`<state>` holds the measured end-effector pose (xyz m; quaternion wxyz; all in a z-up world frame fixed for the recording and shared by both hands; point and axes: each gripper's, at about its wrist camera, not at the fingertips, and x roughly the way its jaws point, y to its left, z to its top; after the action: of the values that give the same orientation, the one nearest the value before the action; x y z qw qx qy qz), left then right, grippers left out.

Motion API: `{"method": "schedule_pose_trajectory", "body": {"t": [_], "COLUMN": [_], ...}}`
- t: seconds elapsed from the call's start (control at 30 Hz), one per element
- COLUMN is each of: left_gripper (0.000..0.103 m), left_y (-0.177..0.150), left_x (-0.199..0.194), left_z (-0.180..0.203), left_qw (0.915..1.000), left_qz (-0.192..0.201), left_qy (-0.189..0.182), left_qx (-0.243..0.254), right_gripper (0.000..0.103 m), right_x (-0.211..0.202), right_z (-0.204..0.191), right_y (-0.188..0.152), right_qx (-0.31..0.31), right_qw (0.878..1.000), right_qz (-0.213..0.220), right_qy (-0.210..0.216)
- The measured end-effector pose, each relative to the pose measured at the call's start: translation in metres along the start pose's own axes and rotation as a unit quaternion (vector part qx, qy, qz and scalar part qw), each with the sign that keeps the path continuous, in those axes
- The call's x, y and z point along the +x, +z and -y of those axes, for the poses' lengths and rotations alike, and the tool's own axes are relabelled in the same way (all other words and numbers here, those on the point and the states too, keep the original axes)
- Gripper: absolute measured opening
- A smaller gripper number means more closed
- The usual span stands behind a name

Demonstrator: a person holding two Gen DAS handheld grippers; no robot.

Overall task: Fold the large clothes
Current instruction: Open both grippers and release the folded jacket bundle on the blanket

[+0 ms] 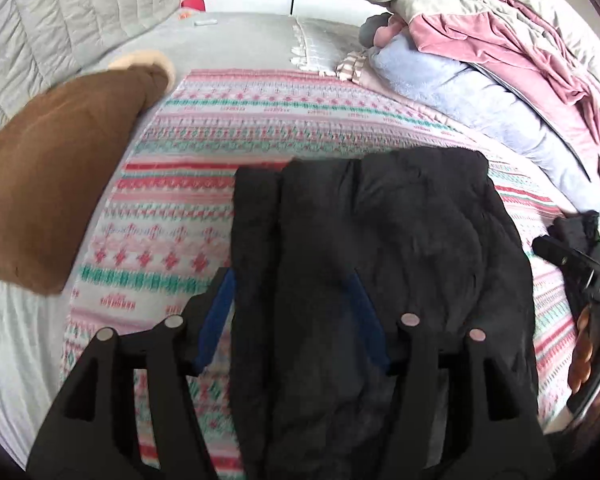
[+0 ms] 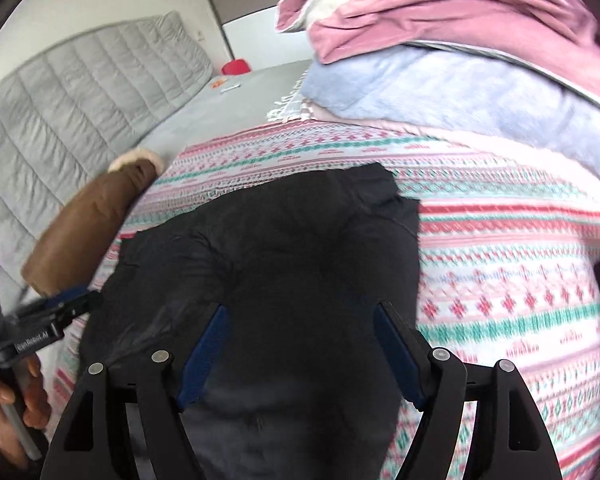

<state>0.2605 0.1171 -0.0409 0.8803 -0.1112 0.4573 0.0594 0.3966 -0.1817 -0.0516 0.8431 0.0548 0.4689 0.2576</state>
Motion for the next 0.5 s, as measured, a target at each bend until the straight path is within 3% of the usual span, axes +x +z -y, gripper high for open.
{"method": "schedule_pose_trajectory", "body": {"t": [0.2, 0.5], "left_gripper": [0.068, 0.069], "left_y": [-0.027, -0.055], "left_x": [-0.001, 0.002], "left_z": [-0.026, -0.037], "left_qw": [0.9982, 0.9878], "left_qz": [-0.039, -0.078], "left_qy": [-0.033, -0.111], "left_qx": [-0.031, -0.075], "right_gripper": [0.079, 0.079], "right_x": [-0.013, -0.012], "right_z": [0.033, 0.068], "right_y": [-0.010, -0.028], "right_qx": [0.064, 0.137], "right_qw": [0.997, 0.987], "right_qz": [-0.014, -0.049], "right_qy": [0.041, 0.074]}}
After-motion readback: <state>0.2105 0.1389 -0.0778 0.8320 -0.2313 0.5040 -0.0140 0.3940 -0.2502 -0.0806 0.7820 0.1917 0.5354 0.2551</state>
